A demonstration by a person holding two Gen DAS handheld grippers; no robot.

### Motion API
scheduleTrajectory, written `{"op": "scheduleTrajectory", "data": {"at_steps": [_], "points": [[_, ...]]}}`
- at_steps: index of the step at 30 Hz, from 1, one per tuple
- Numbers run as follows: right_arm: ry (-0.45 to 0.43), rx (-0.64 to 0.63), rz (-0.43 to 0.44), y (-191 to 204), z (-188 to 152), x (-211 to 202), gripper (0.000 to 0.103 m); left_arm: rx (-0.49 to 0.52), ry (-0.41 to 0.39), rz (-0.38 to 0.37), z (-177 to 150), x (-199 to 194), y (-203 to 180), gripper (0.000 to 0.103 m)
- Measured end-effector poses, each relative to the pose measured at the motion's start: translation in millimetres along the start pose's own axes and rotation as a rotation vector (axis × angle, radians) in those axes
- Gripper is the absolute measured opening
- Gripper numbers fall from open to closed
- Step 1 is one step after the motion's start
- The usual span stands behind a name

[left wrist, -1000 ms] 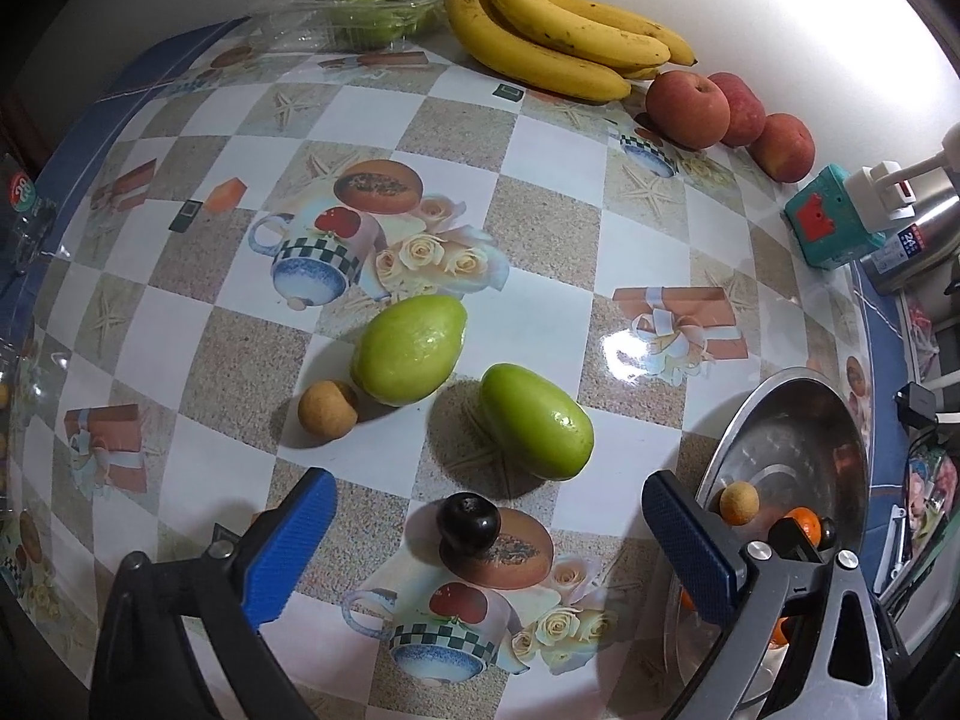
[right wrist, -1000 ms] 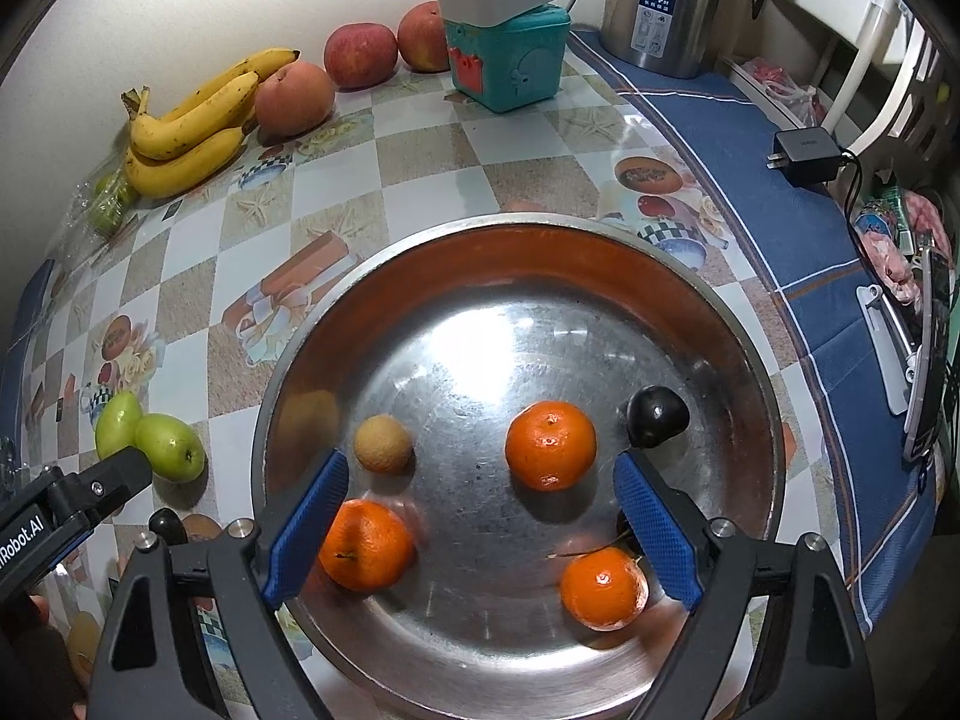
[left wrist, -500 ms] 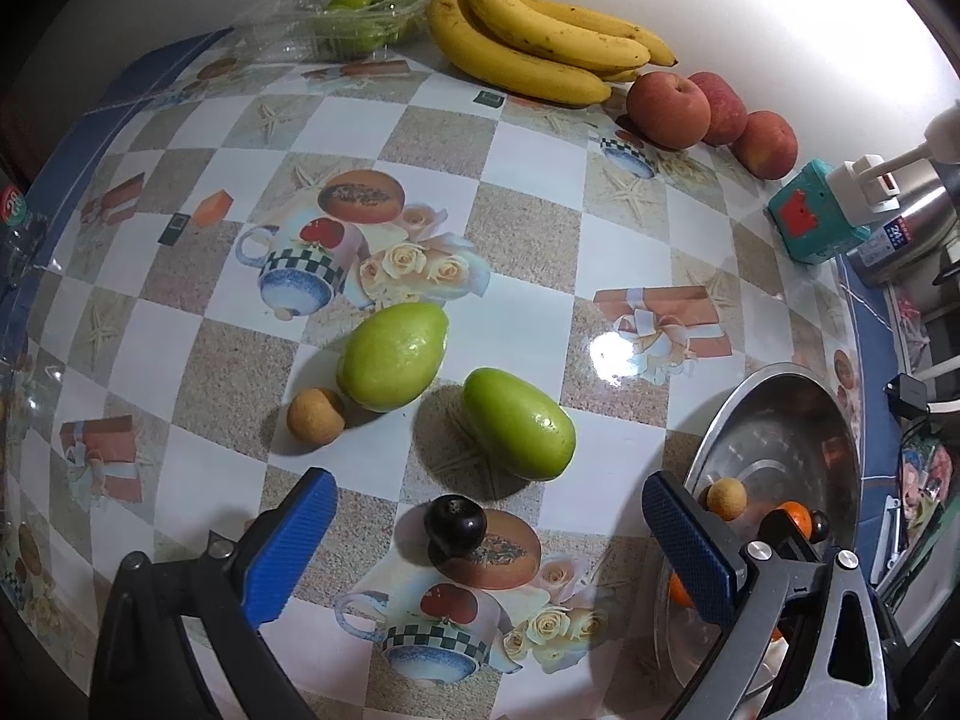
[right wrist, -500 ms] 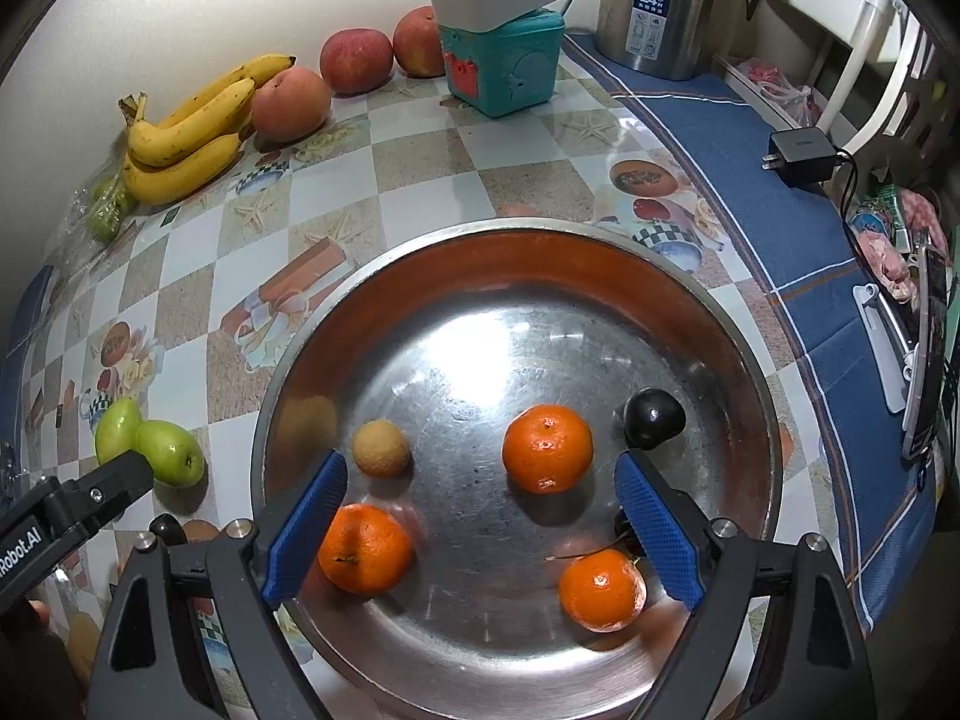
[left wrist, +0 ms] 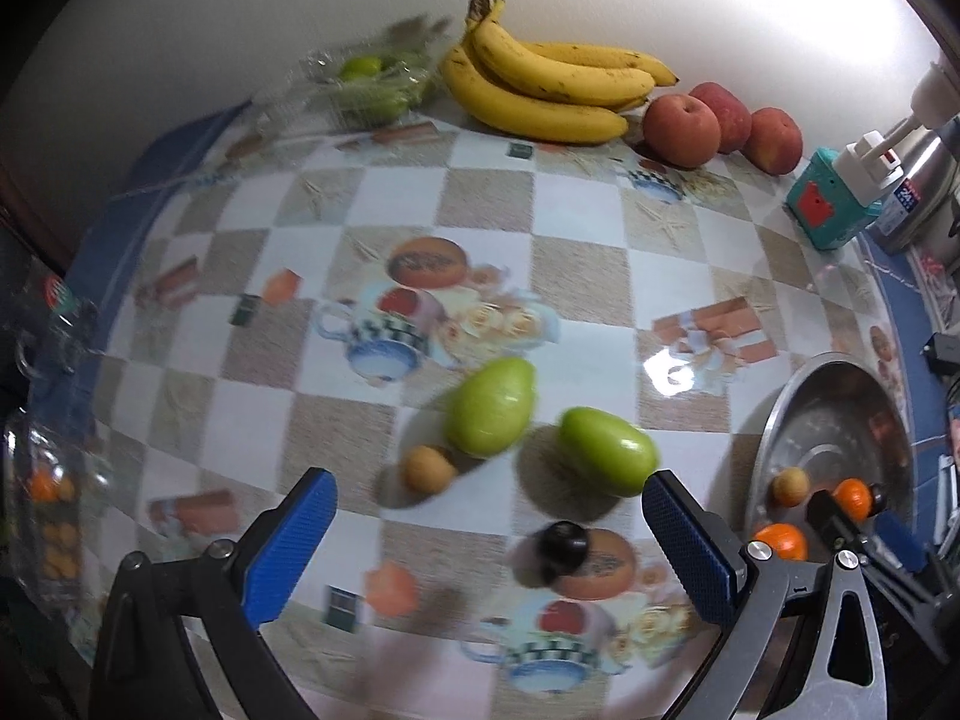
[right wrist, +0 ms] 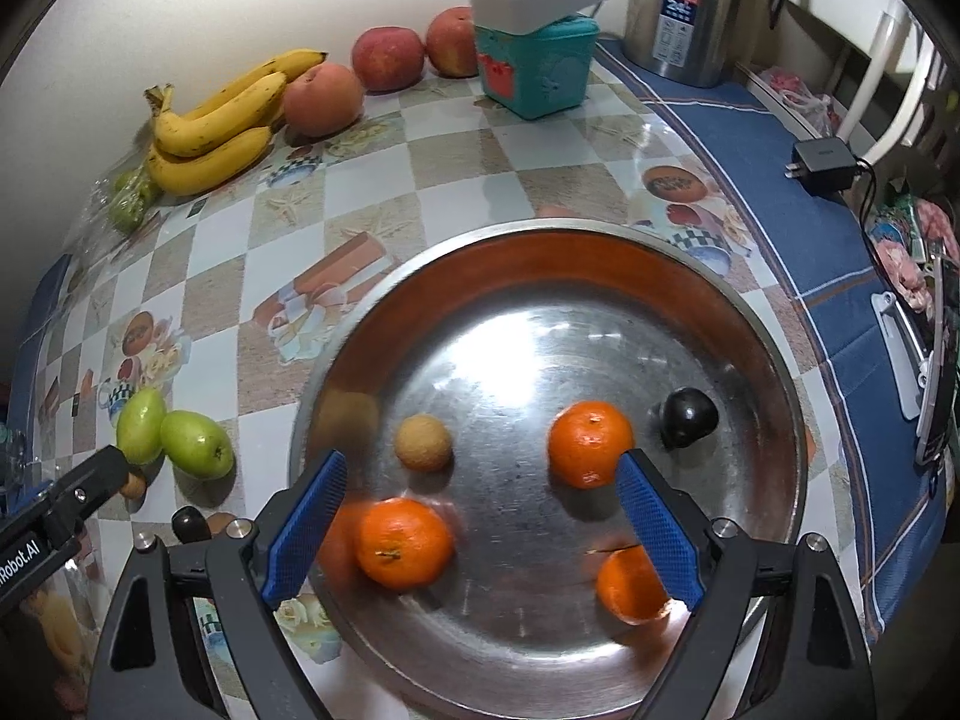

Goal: Organize fruits

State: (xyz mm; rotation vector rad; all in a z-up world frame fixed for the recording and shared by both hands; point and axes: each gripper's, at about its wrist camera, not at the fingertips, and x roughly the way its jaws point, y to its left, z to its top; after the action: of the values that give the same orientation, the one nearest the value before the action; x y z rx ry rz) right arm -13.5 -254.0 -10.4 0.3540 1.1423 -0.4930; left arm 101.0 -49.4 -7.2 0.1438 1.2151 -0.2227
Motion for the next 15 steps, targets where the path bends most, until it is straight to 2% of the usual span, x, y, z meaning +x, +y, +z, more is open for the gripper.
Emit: {"op": "scheduleTrajectory", "data": {"at_steps": [8,15], "points": [[-0.023,-0.056,0.033,21,-3,-4,0.091,-0.082,-0.027,0.083,0,-8,57,0.103],[-0.031,-0.134,0.081,52,-10,-9,0.091,-0.098,-0.055,0.160,-4,-17,88,0.103]]}}
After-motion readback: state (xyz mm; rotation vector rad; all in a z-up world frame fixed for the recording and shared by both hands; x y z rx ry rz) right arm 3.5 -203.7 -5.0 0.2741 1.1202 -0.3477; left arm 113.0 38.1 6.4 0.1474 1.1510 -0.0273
